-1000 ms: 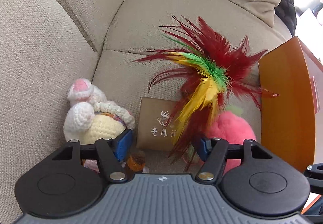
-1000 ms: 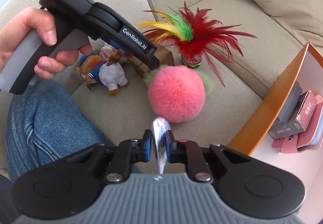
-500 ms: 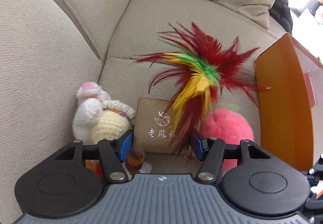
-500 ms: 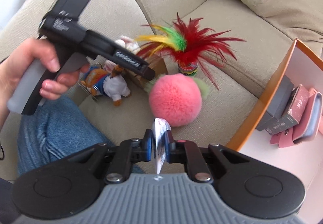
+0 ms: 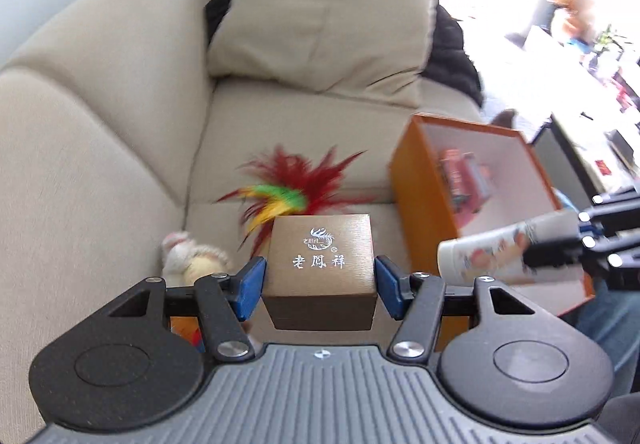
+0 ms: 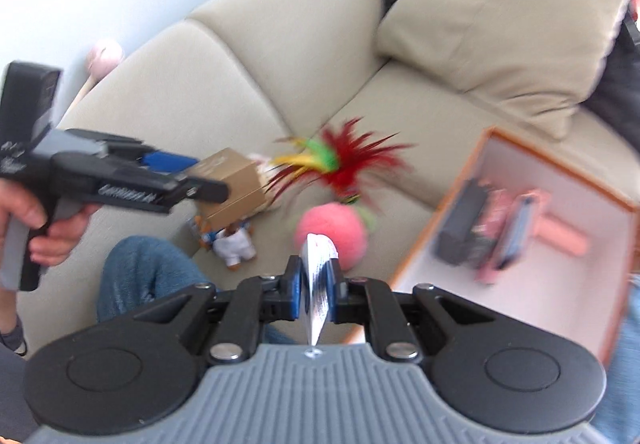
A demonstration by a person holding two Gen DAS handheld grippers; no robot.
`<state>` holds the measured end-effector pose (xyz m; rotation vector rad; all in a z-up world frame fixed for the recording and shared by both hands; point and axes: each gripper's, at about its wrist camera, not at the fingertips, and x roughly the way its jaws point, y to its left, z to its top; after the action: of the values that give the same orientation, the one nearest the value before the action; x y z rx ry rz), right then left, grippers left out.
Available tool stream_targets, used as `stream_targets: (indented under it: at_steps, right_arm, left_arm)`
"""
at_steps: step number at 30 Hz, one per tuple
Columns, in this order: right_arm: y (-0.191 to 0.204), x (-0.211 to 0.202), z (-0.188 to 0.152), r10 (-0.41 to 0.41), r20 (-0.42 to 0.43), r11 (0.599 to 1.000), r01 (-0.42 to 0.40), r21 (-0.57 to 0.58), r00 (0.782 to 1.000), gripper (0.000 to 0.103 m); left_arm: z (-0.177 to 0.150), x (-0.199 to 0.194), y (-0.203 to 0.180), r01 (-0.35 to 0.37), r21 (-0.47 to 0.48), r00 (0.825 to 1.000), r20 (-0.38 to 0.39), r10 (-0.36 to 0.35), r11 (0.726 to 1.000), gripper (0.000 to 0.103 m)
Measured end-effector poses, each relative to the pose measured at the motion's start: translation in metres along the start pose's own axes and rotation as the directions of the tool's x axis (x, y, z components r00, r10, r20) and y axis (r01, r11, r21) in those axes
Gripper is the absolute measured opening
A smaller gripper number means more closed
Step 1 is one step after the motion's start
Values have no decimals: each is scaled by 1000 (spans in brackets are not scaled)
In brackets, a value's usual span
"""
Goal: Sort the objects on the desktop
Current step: 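Carry the brown box with the left tool while the right carries the tube to the shoebox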
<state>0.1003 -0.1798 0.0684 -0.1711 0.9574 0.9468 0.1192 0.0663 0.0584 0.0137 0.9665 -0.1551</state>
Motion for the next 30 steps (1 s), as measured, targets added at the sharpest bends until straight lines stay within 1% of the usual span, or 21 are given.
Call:
stream_targets:
  at_steps: [3, 4, 7, 10, 13, 14, 15, 17, 18, 19, 21, 26, 28, 30]
  right_arm:
    - [-14, -25, -4, -87, 20, 996, 87, 11, 996, 13]
    - [-20, -30, -6, -118, 19, 993, 117, 20, 993, 13]
    - [-44, -41, -15, -195, -4, 980, 195, 50, 981, 13]
    - [-73, -43, -25, -247, -35, 965, 249, 86, 968, 13]
    - [-99, -42, -32, -272, -54, 953, 276, 120, 961, 13]
    - [-107, -41, -33, -277, -57, 950, 283, 132, 959, 13]
    - [-115, -41, -34, -282, -60, 947, 288, 145, 957, 13]
    - [-128, -40, -34, -290, -61, 941, 296, 164, 955, 13]
    - [-134, -39, -33, -293, -61, 939, 299, 170, 954, 13]
    - [-139, -38, -32, -295, -63, 938, 301, 173, 953, 13]
    - [-149, -35, -31, -293, -69, 938, 300, 175, 954, 13]
    - [-167, -20, -27, -279, -95, 941, 292, 171, 956, 13]
    - [-171, -13, -26, -273, -107, 944, 288, 162, 956, 13]
    - [-173, -6, -25, -268, -123, 947, 285, 151, 956, 13]
  left_arm:
    - [13, -3, -36, 42, 93, 999, 25, -44, 995, 68]
    - [18, 3, -50, 59, 129, 998, 25, -63, 990, 68]
    - [32, 20, -91, 107, 239, 994, 4, -111, 965, 68]
    - [41, 48, -137, 136, 375, 990, -27, -136, 917, 68]
    - [43, 73, -177, 155, 496, 988, -61, -144, 855, 68]
    - [42, 78, -189, 159, 536, 987, -72, -143, 829, 68]
    - [40, 79, -200, 159, 569, 987, -79, -139, 807, 68]
    - [37, 97, -216, 157, 621, 988, -93, -127, 768, 68]
    - [37, 106, -222, 158, 633, 987, -99, -124, 757, 68]
    - [37, 115, -225, 160, 635, 987, -106, -119, 756, 68]
    - [38, 132, -230, 154, 613, 988, -112, -107, 775, 68]
    - [34, 152, -226, 169, 485, 985, -114, -129, 858, 68]
    - [27, 158, -225, 130, 447, 991, -94, -98, 885, 68]
    - [20, 164, -224, 92, 416, 995, -67, -70, 905, 68]
